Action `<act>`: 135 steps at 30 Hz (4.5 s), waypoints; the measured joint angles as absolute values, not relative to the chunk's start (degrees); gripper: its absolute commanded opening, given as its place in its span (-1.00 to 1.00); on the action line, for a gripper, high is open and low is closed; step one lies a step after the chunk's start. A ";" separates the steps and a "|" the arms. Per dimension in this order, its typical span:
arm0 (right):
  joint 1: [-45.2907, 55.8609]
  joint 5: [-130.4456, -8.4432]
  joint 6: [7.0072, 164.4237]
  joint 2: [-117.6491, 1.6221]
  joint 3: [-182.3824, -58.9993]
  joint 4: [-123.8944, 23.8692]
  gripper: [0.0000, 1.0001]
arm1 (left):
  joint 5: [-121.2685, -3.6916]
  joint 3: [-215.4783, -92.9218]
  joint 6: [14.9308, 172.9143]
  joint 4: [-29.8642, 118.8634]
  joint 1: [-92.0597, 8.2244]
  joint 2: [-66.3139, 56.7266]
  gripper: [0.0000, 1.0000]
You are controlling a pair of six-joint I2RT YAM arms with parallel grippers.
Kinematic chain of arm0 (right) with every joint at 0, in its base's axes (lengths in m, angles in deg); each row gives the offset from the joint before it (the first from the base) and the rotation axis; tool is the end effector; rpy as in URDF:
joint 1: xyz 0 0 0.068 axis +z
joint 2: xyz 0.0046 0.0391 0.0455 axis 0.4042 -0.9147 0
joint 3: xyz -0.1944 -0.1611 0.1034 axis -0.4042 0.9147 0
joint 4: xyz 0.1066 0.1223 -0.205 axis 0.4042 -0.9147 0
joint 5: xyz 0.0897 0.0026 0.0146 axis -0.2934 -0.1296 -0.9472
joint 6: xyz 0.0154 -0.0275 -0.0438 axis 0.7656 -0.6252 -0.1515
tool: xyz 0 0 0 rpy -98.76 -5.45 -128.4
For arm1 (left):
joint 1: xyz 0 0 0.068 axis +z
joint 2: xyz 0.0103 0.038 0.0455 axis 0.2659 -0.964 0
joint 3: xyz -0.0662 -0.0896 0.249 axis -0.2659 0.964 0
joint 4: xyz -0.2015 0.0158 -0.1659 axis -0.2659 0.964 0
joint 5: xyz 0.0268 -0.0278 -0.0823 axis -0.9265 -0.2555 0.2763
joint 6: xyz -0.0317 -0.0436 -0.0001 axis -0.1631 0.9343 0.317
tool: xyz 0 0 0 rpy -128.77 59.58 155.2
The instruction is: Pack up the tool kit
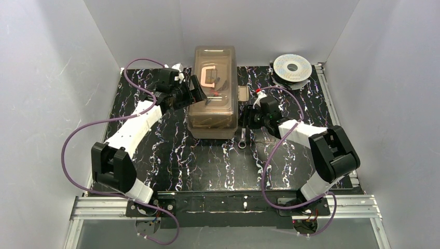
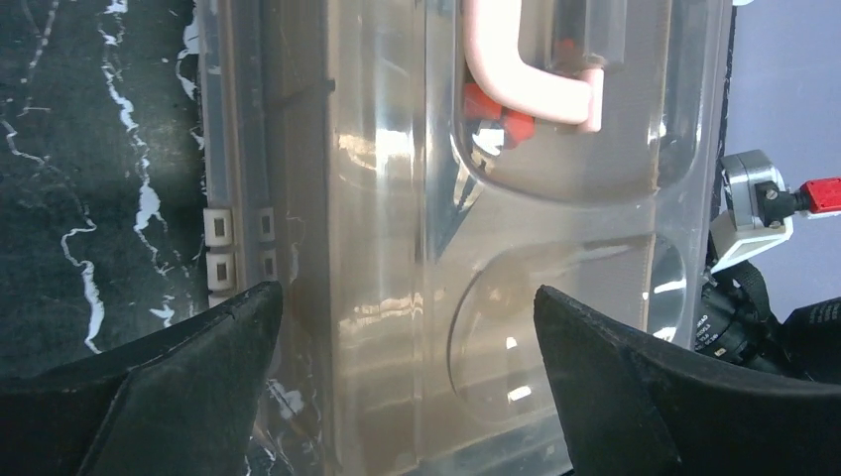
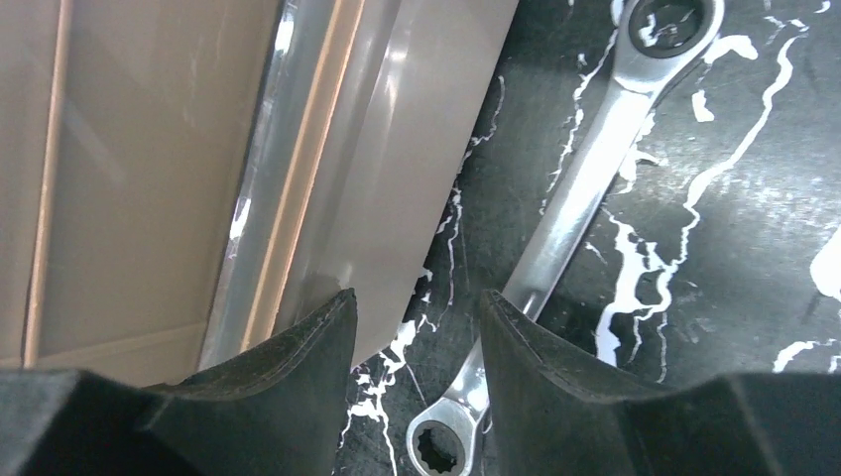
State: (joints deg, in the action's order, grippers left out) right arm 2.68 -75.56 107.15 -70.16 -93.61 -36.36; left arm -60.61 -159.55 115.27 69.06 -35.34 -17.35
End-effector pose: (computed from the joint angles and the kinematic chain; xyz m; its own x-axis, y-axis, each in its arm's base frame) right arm 0.3037 0.1611 0.1905 -0.7043 0.1625 -0.6911 -0.3197 0.7966 0.5130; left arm 0.3307 -0.1265 0.3327 -0.6865 -0.3204 -0.6528 0.1204 0.8352 -0.5365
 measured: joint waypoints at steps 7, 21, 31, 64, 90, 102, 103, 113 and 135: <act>2.44 -73.53 108.11 -68.59 -93.63 -38.19 0.12 | -62.69 -158.34 113.13 69.67 -34.60 -12.63 0.96; -13.01 -73.27 118.87 -75.02 -108.32 -49.19 -0.97 | -57.55 -174.91 112.43 69.30 -29.50 -18.44 0.96; -17.14 -89.79 126.47 -96.50 -123.64 -50.17 -0.97 | -53.03 -180.35 112.32 68.89 -29.44 -31.23 0.96; -10.45 -97.40 129.14 -96.09 -129.17 -48.69 -0.97 | -47.56 -182.26 112.41 64.69 -27.36 -39.34 0.96; -11.90 -109.62 152.02 -108.59 -131.49 -25.91 -0.97 | -47.34 -181.82 111.90 65.06 -27.36 -39.23 0.96; -14.10 -114.01 155.37 -104.44 -123.18 -16.77 -0.97 | -47.39 -181.84 111.42 65.96 -27.36 -39.23 0.96; -14.39 -114.27 155.43 -104.19 -122.92 -16.21 -0.97 | -47.41 -181.84 111.40 66.09 -27.43 -39.23 0.97; -13.73 -112.11 143.94 -100.41 -130.33 -31.75 -0.97 | -47.41 -181.84 111.29 66.57 -27.47 -39.23 0.97; -7.72 -92.46 118.93 -96.02 -147.55 -69.80 -0.97 | -47.54 -181.84 110.81 66.81 -27.52 -39.23 0.96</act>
State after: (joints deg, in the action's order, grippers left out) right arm -7.72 -92.46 118.93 -96.02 -147.55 -69.80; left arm -47.54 -181.84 110.81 66.81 -27.52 -39.23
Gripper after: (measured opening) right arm 0.021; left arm 0.982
